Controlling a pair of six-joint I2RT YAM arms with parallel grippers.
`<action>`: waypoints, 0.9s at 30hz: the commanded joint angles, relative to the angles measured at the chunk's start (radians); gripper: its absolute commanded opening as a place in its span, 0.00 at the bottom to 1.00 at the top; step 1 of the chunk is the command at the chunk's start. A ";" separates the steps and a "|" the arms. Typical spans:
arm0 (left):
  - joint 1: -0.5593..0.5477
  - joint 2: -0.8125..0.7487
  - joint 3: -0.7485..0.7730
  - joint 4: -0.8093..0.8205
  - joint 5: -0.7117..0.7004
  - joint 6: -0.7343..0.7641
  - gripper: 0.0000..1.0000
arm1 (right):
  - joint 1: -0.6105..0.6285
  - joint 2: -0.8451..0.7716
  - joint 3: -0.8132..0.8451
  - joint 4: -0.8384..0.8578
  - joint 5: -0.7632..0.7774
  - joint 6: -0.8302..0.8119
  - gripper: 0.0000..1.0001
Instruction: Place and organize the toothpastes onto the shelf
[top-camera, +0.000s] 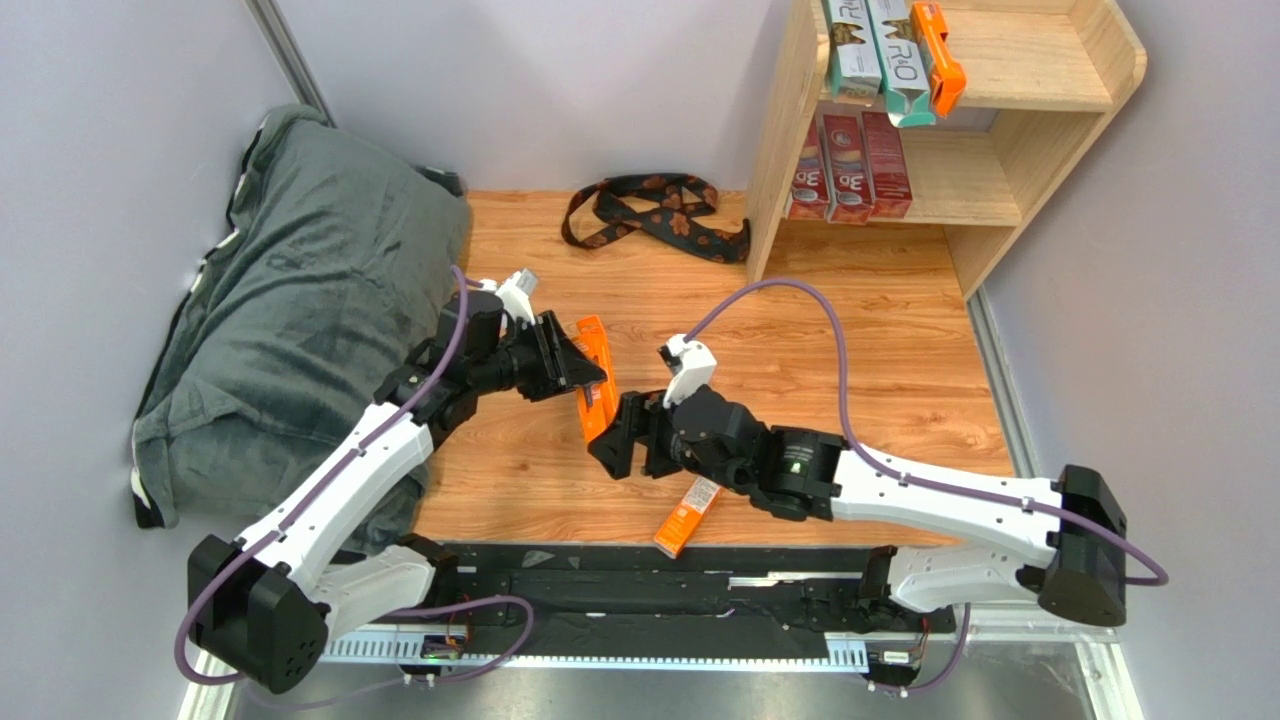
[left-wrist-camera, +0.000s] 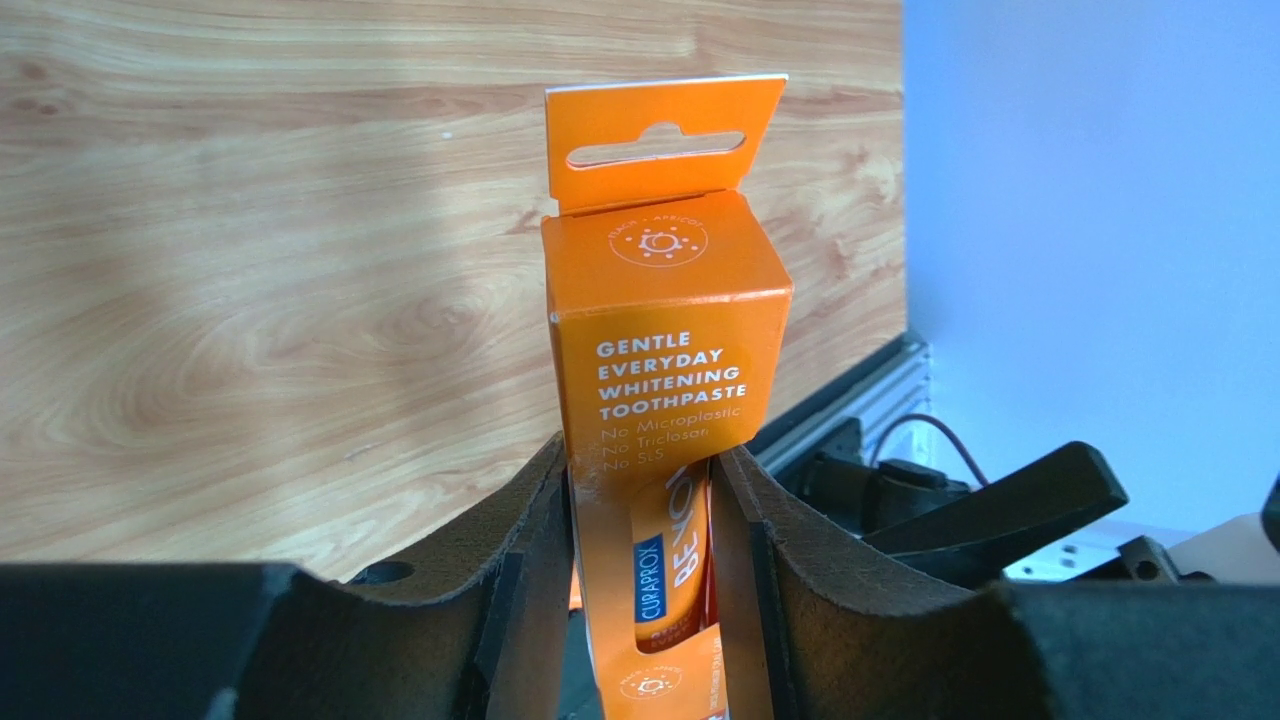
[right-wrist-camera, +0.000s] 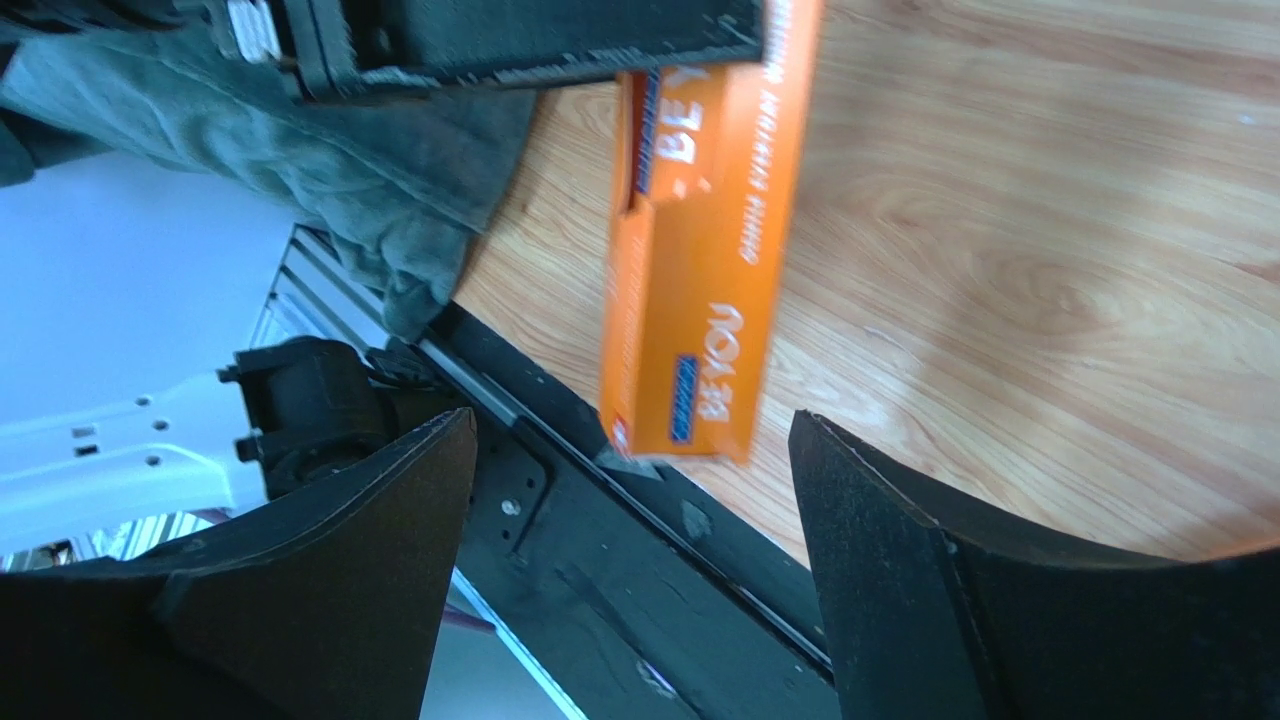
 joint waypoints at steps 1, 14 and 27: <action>0.020 -0.017 0.013 0.076 0.111 -0.052 0.43 | 0.009 0.057 0.093 0.080 0.044 -0.011 0.80; 0.027 -0.046 -0.010 0.112 0.127 -0.093 0.43 | 0.009 0.082 0.094 0.052 0.041 0.020 0.58; 0.033 -0.068 -0.003 0.095 0.105 -0.089 0.49 | 0.009 0.085 0.104 -0.009 0.055 0.046 0.36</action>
